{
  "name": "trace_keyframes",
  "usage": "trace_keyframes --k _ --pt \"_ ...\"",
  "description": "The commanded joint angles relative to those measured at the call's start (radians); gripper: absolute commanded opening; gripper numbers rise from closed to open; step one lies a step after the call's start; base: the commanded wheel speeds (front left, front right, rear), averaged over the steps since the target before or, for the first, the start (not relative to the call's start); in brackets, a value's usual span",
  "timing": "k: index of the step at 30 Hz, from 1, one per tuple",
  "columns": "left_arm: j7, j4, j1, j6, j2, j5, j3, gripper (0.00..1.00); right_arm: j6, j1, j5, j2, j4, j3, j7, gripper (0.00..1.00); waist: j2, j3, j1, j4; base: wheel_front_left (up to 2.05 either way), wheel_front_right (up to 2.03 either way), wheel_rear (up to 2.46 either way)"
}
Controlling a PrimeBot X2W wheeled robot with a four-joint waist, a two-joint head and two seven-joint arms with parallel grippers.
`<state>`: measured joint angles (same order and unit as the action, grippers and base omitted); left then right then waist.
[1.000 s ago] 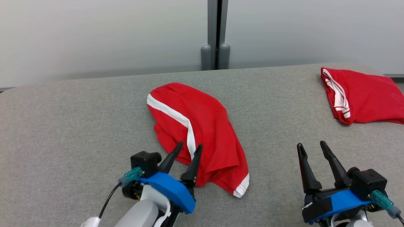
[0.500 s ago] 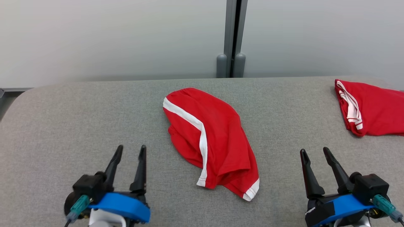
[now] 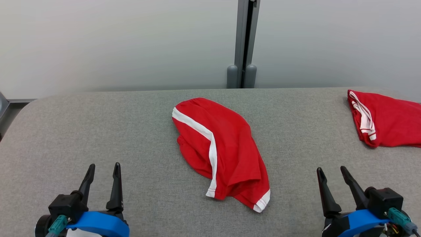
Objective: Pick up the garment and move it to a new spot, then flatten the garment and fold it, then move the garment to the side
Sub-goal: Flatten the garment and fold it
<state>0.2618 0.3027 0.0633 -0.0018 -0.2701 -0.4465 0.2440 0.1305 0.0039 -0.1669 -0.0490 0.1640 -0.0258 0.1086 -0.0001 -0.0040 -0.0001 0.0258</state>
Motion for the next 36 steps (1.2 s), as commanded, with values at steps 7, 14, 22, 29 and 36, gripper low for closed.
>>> trace_keyframes --k 7,14,22,29,36 --pt "0.004 -0.007 -0.01 -0.013 0.03 0.015 -0.018 1.0 0.001 -0.004 -0.015 -0.003 0.015 0.05 -0.002 1.0 0.0001 0.005 0.0001 -0.001 0.0 0.0 0.0" --pt "0.004 -0.001 0.005 -0.03 0.039 0.022 -0.034 1.0 0.001 -0.049 -0.012 -0.003 0.053 0.247 -0.041 1.0 0.0001 0.016 0.0001 0.002 0.0 0.0 0.0" --pt "0.004 0.002 0.033 -0.044 0.052 0.036 -0.037 1.0 0.0 -0.165 -0.087 -0.004 0.188 0.451 -0.135 1.0 0.0001 0.047 0.0001 0.026 0.0 0.0 0.0" --pt "0.004 0.007 0.066 -0.06 0.067 0.052 -0.025 1.0 0.001 -0.274 -0.196 -0.004 0.327 0.476 -0.145 1.0 0.0001 0.08 0.0001 0.068 0.0 0.0 0.0" --pt "0.004 0.011 0.08 -0.067 0.076 0.058 -0.033 1.0 0.001 -0.365 -0.239 -0.004 0.456 0.512 -0.119 1.0 0.0001 0.099 0.0001 0.087 0.0 0.0 0.0"
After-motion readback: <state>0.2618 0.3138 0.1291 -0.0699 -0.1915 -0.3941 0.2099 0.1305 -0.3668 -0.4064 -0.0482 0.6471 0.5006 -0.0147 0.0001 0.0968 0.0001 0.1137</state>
